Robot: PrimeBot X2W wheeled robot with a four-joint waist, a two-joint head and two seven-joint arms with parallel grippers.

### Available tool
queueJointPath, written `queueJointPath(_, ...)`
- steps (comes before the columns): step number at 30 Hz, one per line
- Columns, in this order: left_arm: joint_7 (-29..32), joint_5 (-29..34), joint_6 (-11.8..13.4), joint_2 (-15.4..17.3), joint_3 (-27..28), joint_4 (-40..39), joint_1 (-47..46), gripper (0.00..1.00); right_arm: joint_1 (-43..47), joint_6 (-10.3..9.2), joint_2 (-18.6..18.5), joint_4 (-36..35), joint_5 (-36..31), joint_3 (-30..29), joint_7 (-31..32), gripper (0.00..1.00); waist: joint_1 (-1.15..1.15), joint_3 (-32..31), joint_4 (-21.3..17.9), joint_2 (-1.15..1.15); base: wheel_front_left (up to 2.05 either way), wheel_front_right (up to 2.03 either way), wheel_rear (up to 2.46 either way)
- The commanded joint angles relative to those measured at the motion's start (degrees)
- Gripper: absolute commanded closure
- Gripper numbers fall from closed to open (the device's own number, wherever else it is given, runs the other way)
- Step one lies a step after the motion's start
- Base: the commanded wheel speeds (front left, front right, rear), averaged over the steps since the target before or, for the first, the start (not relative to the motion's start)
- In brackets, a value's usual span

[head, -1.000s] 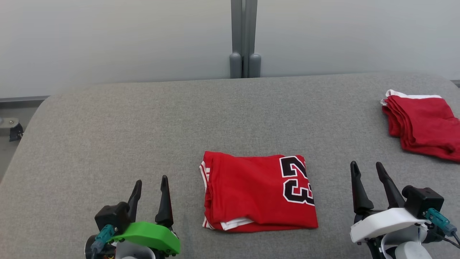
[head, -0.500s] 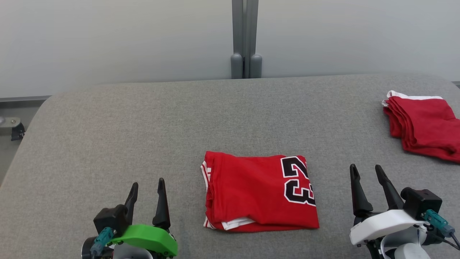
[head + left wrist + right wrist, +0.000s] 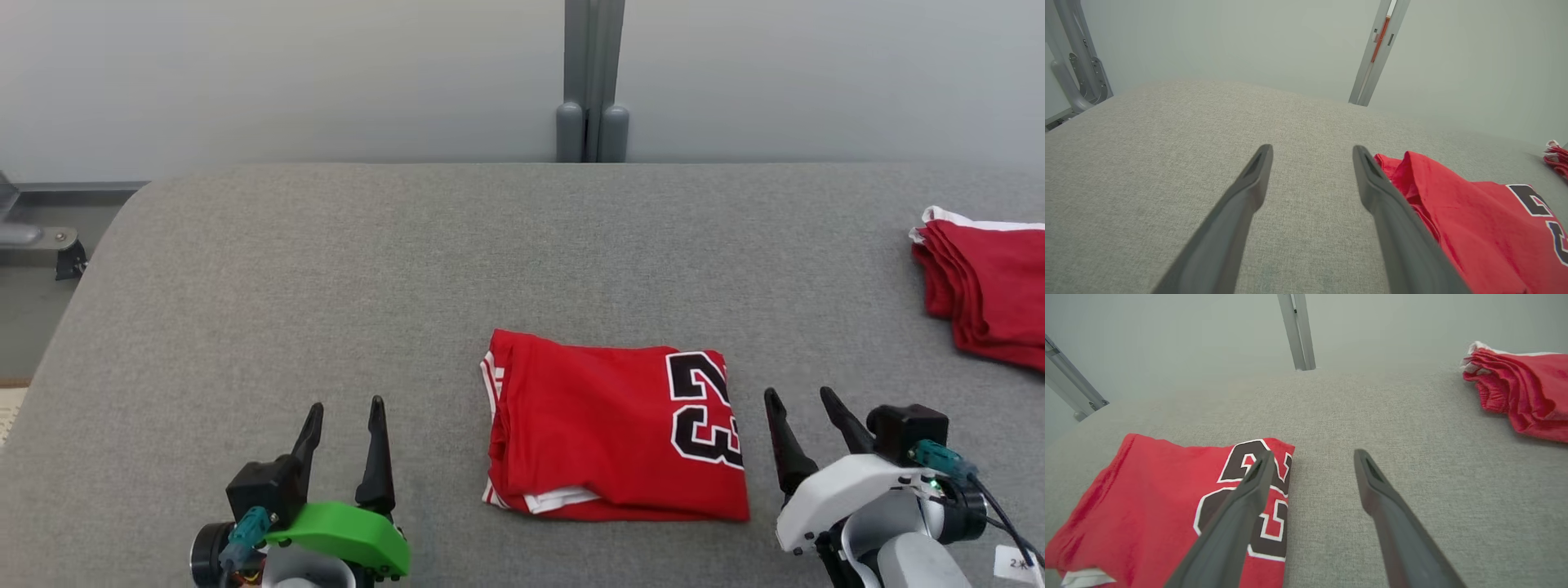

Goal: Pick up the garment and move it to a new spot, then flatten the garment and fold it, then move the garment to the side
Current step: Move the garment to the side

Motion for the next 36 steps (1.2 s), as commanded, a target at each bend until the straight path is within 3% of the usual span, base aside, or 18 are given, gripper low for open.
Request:
queueJointPath(1, -0.2, 0.8, -0.2, 0.1, 0.2, 0.1, -1.0, 0.00, -1.3, 0.02, -0.1, 0.9, 0.2, 0.4, 1.1, 0.00, 0.00, 1.4, 1.7, 0.00, 0.00, 0.00, 0.00)
queueJointPath(12, -0.2, 1.8, -1.0, -0.8, 1.3, 0.2, -2.4, 0.00, -5.2, 0.02, -0.1, 9.3, 0.7, -0.3, 8.2, 0.00, 0.00, 4.6, 7.5, 0.00, 0.00, 0.00, 0.00)
queueJointPath(19, -0.2, 2.2, -1.3, -1.1, 2.2, 0.0, -2.2, 0.00, -7.2, 0.02, 0.0, 14.3, 3.3, -0.5, 10.9, 0.01, 0.00, 5.2, 8.6, 0.00, 0.00, 0.00, 0.00)
queueJointPath(20, -0.2, 2.2, -1.3, -1.1, 2.3, 0.0, -2.2, 0.00, -7.5, 0.02, 0.0, 14.8, 3.6, -0.2, 11.1, 0.26, 0.00, 5.2, 8.6, 0.00, 0.00, 0.00, 0.00)
queueJointPath(21, -0.2, 2.3, -1.4, -1.1, 2.5, 0.0, -2.2, 0.00, -7.8, 0.02, 0.0, 15.4, 3.8, 0.3, 11.3, 0.58, 0.00, 5.3, 8.5, 0.00, 0.00, 0.00, 0.00)
queueJointPath(22, -0.2, 2.4, -1.4, -1.2, 2.6, -0.1, -2.3, 0.00, -8.2, 0.02, 0.1, 15.7, 3.8, 0.7, 11.3, 0.68, 0.00, 5.3, 8.3, 0.00, 0.00, 0.00, 0.00)
queueJointPath(23, -0.2, 2.5, -1.4, -1.2, 2.7, -0.1, -2.3, 0.00, -8.9, 0.02, 0.0, 15.9, 3.6, 1.2, 11.0, 1.00, 0.00, 5.4, 8.0, 0.00, 0.00, 0.00, 0.00)
queueJointPath(30, -0.1, 3.0, -1.6, -1.3, 3.4, -0.5, -2.1, 0.00, -12.5, -0.02, -2.8, 14.4, 2.8, 1.9, 8.2, 1.00, 0.00, 5.6, 3.3, 0.00, 0.00, 0.00, 0.00)
queueJointPath(36, -0.1, 3.3, -2.1, -1.4, 3.5, -0.8, -1.8, 0.00, -13.7, -0.02, -5.7, 11.2, 2.2, -0.7, 8.2, 1.00, 0.00, 5.6, -3.7, 0.00, 0.00, 0.00, 0.00)
